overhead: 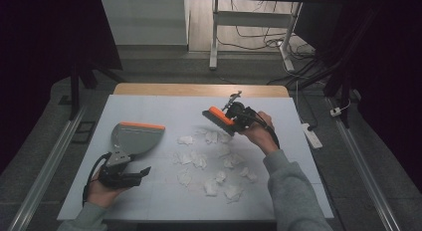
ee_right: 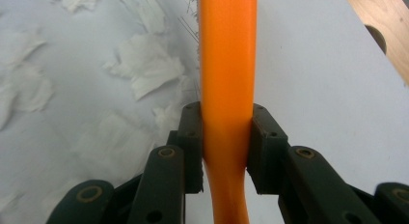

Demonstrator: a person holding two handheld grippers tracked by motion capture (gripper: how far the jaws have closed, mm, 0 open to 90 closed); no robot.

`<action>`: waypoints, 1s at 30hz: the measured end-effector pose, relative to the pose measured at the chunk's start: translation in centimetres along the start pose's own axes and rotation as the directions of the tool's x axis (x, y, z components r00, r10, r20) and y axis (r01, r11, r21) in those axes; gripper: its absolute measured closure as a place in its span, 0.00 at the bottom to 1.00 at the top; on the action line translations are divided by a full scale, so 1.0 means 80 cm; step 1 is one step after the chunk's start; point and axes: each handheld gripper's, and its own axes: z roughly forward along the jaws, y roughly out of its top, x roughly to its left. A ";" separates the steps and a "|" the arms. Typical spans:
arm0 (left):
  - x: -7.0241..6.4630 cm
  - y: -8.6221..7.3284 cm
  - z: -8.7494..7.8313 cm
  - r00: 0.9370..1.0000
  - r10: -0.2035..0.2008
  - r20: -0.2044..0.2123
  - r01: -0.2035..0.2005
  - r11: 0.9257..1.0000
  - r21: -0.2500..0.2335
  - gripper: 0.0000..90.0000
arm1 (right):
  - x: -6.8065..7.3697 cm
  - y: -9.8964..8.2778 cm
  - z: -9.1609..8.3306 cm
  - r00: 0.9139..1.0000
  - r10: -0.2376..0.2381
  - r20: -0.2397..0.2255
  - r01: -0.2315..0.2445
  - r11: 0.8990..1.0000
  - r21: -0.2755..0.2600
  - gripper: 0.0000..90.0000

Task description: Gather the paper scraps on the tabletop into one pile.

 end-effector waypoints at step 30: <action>0.001 -0.001 0.001 1.000 0.001 0.003 -0.001 1.000 0.002 0.31 | 0.063 0.008 -0.023 0.948 -0.274 -0.162 0.279 0.960 0.009 0.79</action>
